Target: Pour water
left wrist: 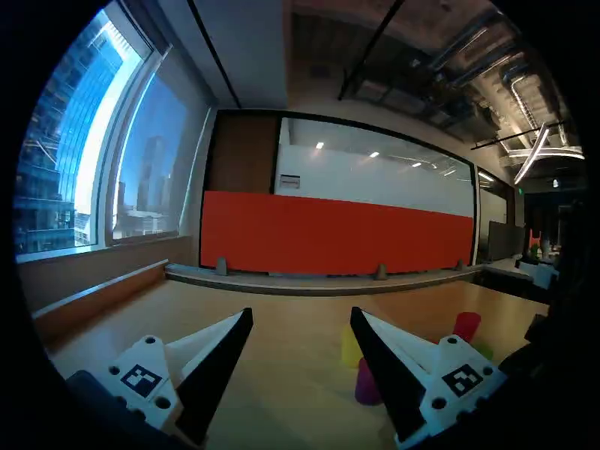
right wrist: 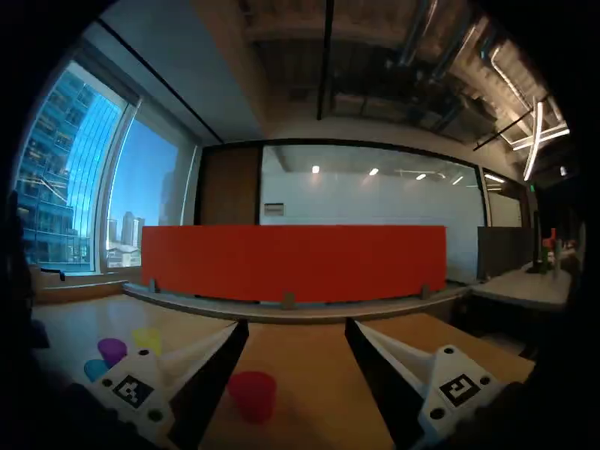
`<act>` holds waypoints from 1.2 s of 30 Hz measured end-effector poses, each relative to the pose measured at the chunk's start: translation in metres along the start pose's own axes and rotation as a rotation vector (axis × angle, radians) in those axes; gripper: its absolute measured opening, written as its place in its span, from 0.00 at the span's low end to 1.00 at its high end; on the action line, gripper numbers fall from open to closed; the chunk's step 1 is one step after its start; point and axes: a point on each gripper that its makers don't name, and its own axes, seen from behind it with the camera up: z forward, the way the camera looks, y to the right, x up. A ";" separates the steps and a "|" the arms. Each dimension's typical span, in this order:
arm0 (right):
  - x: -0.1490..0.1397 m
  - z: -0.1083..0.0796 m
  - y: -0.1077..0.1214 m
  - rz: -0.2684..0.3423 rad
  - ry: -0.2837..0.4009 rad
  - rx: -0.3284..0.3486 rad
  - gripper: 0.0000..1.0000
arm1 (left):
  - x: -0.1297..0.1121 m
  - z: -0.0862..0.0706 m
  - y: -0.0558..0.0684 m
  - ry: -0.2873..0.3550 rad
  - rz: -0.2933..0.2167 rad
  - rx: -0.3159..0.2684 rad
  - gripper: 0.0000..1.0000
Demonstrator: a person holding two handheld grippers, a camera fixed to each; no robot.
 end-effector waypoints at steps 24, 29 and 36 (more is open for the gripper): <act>-0.010 -0.013 -0.003 0.009 -0.041 -0.012 1.00 | 0.004 0.007 0.000 0.056 0.051 0.074 0.97; -0.014 -0.017 -0.002 0.005 -0.077 -0.016 1.00 | -0.011 0.009 -0.007 0.054 0.072 0.102 0.97; -0.015 -0.020 0.003 0.008 -0.096 -0.034 1.00 | -0.029 0.012 -0.014 0.049 0.061 0.122 0.97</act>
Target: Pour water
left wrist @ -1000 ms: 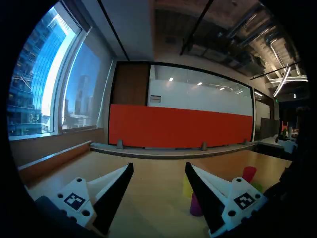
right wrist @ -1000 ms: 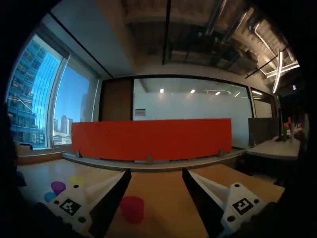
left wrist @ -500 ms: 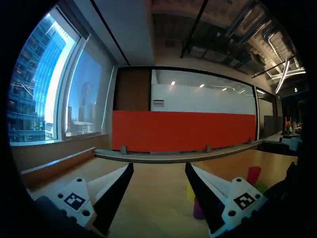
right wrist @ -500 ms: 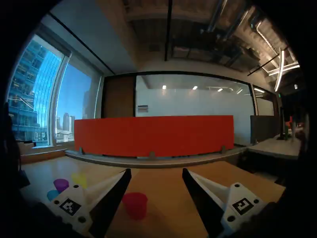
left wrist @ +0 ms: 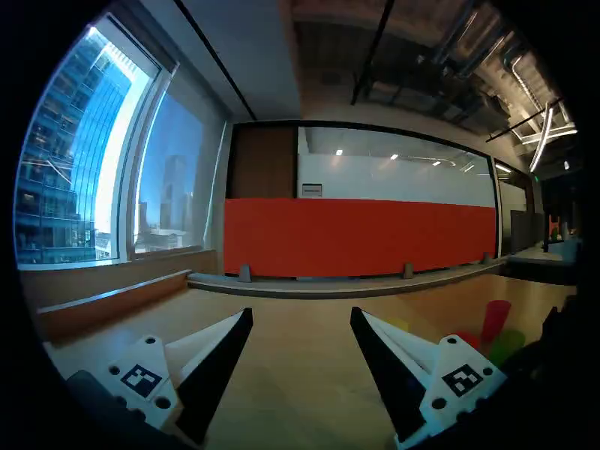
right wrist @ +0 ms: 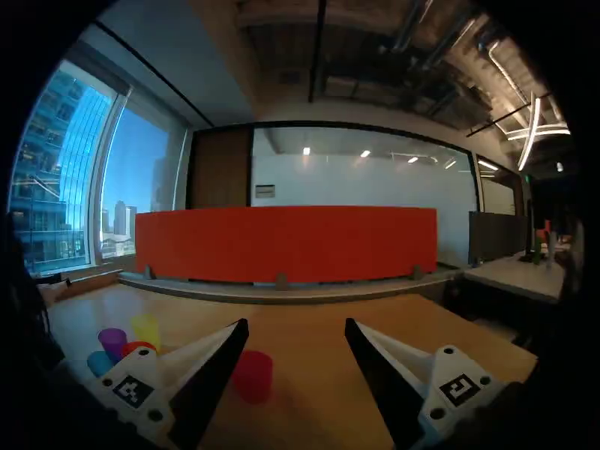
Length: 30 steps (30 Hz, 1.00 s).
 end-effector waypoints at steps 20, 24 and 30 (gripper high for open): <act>0.003 0.000 -0.015 -0.032 -0.015 0.008 1.00 | -0.033 0.001 0.004 -0.039 0.009 -0.003 0.97; 0.002 -0.003 -0.011 -0.032 -0.017 -0.003 1.00 | -0.036 0.002 0.005 -0.046 0.009 -0.006 0.97; 0.005 -0.005 -0.006 -0.022 -0.013 -0.008 1.00 | -0.042 0.003 0.007 -0.061 0.019 -0.014 0.97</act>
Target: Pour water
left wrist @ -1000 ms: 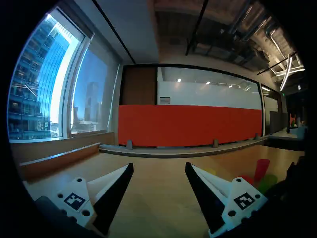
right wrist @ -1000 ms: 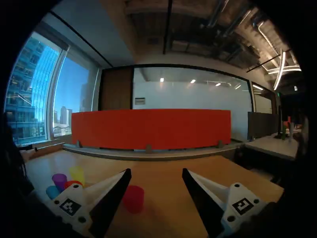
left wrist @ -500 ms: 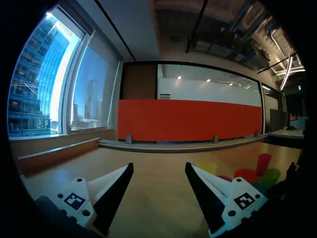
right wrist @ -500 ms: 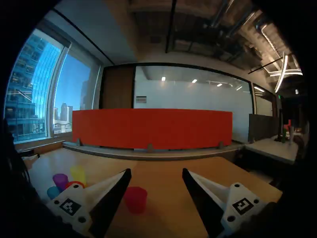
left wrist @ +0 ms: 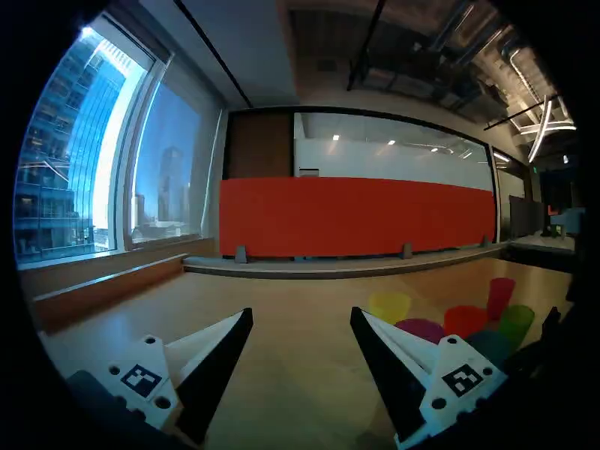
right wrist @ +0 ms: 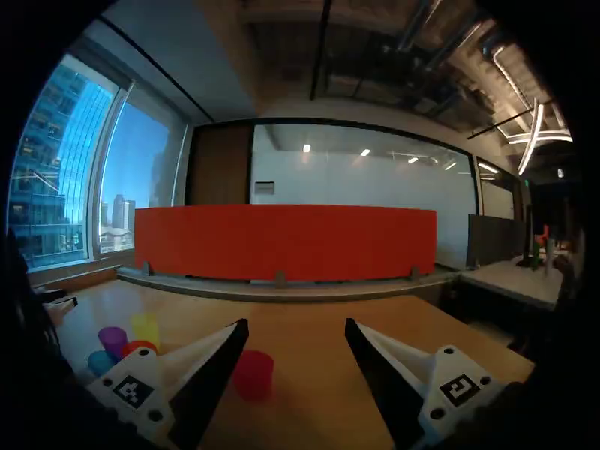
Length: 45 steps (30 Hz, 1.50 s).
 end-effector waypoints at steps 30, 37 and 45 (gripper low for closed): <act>0.001 0.000 0.012 -0.007 0.051 -0.009 1.00 | -0.002 0.000 0.000 -0.007 0.007 0.005 0.97; 0.000 0.000 0.011 -0.049 0.075 -0.010 1.00 | -0.002 0.000 -0.001 -0.007 0.007 0.005 0.97; -0.004 0.006 0.015 -0.019 0.101 -0.003 1.00 | -0.002 0.000 0.000 -0.007 0.007 0.005 0.97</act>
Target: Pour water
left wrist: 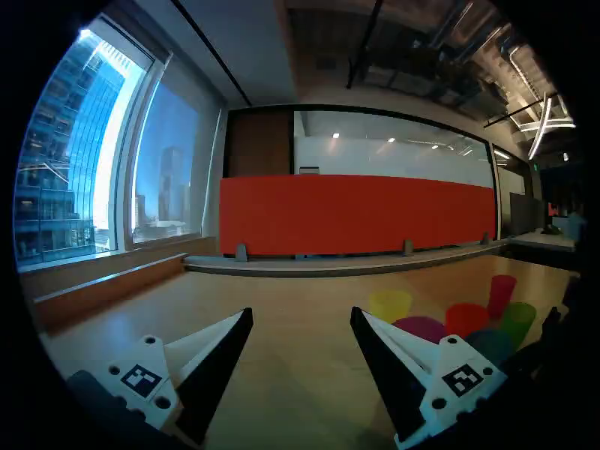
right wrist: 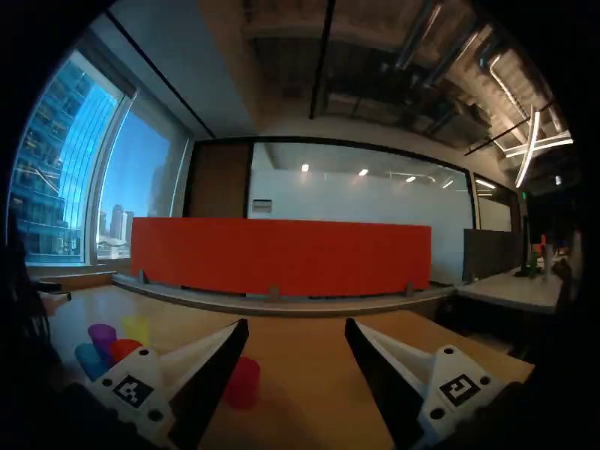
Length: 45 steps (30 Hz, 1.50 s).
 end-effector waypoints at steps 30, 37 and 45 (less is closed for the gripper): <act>-0.051 0.024 0.011 0.031 -0.010 0.013 1.00 | 0.001 0.000 0.001 0.000 0.001 0.000 0.97; -0.060 0.026 0.018 0.043 -0.027 0.004 1.00 | 0.001 0.000 0.001 0.000 0.000 0.000 0.97; -0.067 0.027 0.019 0.027 -0.053 0.006 1.00 | 0.000 0.000 0.000 0.000 0.000 0.000 0.97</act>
